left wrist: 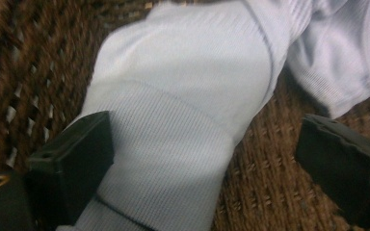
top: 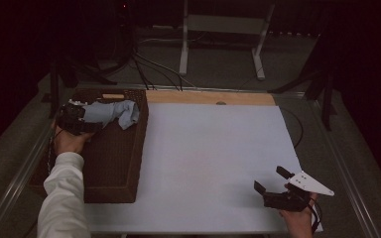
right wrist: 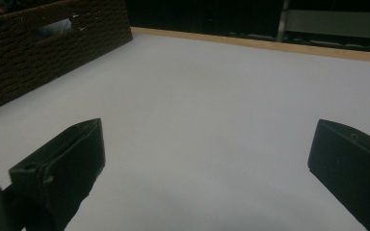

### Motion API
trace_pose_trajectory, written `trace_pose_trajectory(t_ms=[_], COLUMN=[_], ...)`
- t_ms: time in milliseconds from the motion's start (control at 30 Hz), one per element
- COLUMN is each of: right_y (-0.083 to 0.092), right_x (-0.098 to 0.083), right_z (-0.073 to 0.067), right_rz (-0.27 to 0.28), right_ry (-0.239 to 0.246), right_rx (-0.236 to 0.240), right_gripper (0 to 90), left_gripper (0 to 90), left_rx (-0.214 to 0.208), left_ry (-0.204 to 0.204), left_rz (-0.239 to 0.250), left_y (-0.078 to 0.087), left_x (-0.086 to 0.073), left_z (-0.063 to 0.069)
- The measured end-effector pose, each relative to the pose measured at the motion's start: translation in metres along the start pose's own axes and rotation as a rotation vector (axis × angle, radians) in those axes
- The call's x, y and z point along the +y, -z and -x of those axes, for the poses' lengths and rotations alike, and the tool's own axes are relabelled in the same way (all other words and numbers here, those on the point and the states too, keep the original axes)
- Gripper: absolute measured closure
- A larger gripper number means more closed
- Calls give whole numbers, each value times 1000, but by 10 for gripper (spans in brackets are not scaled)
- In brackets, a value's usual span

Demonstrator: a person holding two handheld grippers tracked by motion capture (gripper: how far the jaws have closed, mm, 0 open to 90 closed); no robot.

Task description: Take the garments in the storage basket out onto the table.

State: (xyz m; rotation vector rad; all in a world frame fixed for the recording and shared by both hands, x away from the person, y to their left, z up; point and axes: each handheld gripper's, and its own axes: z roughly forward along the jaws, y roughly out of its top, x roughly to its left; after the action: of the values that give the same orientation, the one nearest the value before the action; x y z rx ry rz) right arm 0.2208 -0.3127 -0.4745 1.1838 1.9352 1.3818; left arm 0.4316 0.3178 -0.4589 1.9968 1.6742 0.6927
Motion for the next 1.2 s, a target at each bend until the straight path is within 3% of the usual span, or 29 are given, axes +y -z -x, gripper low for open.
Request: trace_pose_trajectory(t_ms=[133,233,267,367,433,633,767,833,900,967,1033,1100,1200], right_y=[0,-1,-1,-1,-1,-1,-1,-1,-1,-1,-1,-1,-1], right_x=[0,0,0,0,0,0,0,0,0,0,0,0,0], right_z=[0,0,0,-1,0,-1,0,0,-1,-1,-1,-1,-2], right_rz=[1,-1,-2,-3,-4,-4,-3,-3,-3,-3,-3,-4,-5], right_ry=[-3,-3,-3,-5,-3,-4,-6,-7,-4,-4,-4,1,1], right_rx=[4,6,7,7,7,8,6,6,7,8,8,10,13], right_gripper=[0,0,0,0,0,0,0,0,0,0,0,0,0], left_gripper=[175,238,297,361,421,645,691,697,700,701,701,698,613], left_rx=[35,25,58,49,74,53,-86,-110,-195,-242,-252,-309,-294], left_ry=[-12,8,0,5,-31,-33,-9,-8,0,7,7,16,14], left_rz=[-39,-52,-90,-110,-144,-177,-197,-197,-184,-179,-178,-177,-146], left_y=[-5,-8,-10,-12,-13,-10,2,5,18,26,29,40,44], left_x=[-1,-1,-2,-3,-3,-1,0,0,-6,-10,-12,-14,-15], left_z=[0,0,0,0,2,3,5,6,12,15,17,19,18])
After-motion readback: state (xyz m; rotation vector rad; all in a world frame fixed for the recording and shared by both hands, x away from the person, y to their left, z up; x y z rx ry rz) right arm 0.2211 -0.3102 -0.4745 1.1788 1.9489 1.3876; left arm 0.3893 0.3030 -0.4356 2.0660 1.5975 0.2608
